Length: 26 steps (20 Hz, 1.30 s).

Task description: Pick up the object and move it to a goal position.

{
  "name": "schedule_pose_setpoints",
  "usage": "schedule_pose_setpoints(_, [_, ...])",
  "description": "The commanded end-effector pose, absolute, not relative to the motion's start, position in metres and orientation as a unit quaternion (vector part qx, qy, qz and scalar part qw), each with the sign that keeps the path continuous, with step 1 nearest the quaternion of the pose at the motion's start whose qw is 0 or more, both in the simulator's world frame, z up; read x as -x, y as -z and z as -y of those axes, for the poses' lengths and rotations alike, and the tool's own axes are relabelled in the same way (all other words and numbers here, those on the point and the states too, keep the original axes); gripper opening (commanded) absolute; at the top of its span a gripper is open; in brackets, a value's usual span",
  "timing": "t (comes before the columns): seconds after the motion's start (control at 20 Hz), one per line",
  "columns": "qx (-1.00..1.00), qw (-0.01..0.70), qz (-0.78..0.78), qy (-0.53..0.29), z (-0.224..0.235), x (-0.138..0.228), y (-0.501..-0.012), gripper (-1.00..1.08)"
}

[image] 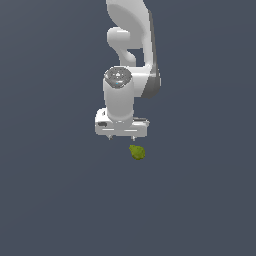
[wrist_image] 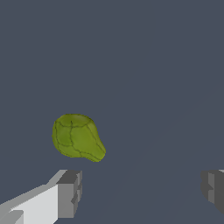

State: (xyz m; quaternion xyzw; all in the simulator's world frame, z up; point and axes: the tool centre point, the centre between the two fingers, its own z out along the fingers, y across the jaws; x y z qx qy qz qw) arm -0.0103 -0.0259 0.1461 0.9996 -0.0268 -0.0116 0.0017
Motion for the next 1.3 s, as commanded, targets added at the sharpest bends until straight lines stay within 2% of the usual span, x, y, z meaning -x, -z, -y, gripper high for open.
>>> schedule_pose_setpoints(0.0, [-1.0, 0.002, 0.027, 0.012, 0.026, 0.01, -0.146, 1.0])
schedule_pose_setpoints(0.7, [-1.0, 0.011, 0.014, 0.014, 0.041, 0.007, -0.147, 1.0])
schedule_pose_setpoints(0.95, [-1.0, 0.01, -0.018, 0.011, 0.023, 0.006, -0.135, 1.0])
schedule_pose_setpoints(1.25, [-0.996, 0.005, -0.093, 0.005, -0.02, 0.007, -0.107, 1.0])
